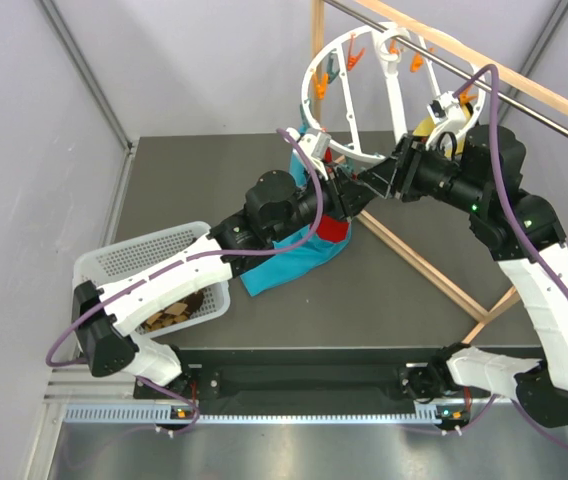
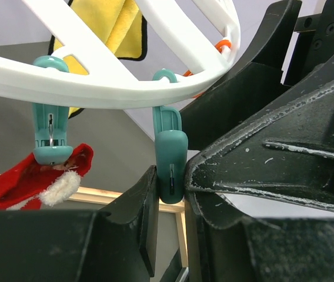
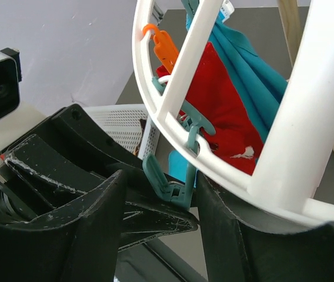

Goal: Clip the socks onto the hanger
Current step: Open the clamp at the hanger.

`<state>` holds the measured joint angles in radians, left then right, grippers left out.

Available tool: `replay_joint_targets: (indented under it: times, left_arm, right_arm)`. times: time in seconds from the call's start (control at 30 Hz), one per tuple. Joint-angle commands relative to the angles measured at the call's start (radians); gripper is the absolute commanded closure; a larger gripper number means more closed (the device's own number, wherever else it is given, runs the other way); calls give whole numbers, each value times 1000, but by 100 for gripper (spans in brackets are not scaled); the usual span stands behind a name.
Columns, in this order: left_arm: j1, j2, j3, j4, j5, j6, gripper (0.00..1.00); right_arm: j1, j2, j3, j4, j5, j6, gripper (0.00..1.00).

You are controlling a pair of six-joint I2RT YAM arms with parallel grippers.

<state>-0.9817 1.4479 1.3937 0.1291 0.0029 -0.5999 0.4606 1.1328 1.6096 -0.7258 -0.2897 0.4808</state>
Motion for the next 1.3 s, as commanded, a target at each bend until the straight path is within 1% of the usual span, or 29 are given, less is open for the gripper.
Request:
replay_joint_targets:
  times: [0.0,0.03,0.13,0.23,0.4,0.5,0.53,0.57,0.6,0.67,0.7,0.8,0.93,1.0,1.03,1.07,1.1,1.17,1.2,1.23,1.27]
  left_arm:
    - [0,0,42,53,5,-5,100]
    - [0,2,44,52,5,-5,100]
    - [0,5,48,49,5,-5,100]
    - [0,9,57,46,6,-6,100]
    - [0,15,64,46,5,-12,100]
    - [0,12,62,40,5,-12,100]
    - [0,14,62,37,5,-12,100]
    - [0,11,62,30,-26,-12,99]
    - [0,6,61,17,-35,-15,91]
    - [0,-4,48,6,-52,-18,75]
    - [0,-23,39,4,-72,-21,58]
    - [1,-73,-8,3,-104,-24,40]
    - [2,-155,-71,-23,-126,-28,37]
    - [3,-213,-85,-89,-155,-21,37]
    - [3,-234,-96,-120,-193,-17,37]
    - [3,-279,-102,-161,-219,-9,37]
    - [3,-302,-110,-243,-242,8,37]
    - [3,-371,-143,-333,-337,28,38]
    - [3,-394,-157,-432,-375,41,38]
    - [3,-417,-188,-497,-476,45,39]
    - [3,-463,-205,-549,-524,34,39]
  right_arm:
    - [4,10,-2,8,-17,-11,49]
    - [4,12,-1,8,-13,-11,47]
    - [4,18,3,-1,-2,-21,46]
    - [4,22,1,-6,11,-28,46]
    - [6,41,1,2,21,-39,52]
    - [4,44,-13,22,20,-33,67]
    - [4,42,-16,23,24,-31,81]
    - [4,42,-17,25,27,-28,90]
    - [4,39,-20,25,35,-30,99]
    - [4,27,-31,31,46,-33,100]
    - [4,24,-34,32,64,-31,100]
    - [4,16,-36,26,78,-38,100]
    - [4,12,-37,29,86,-42,100]
    - [4,13,-36,25,84,-47,100]
    - [4,13,-37,25,84,-47,100]
    - [4,10,-42,28,86,-47,100]
    - [4,5,-46,31,86,-48,100]
    - [6,-1,-51,32,87,-50,100]
    - [4,-2,-54,29,89,-53,100]
    - [4,-4,-53,28,89,-56,100]
    - [6,-7,-54,29,92,-57,100]
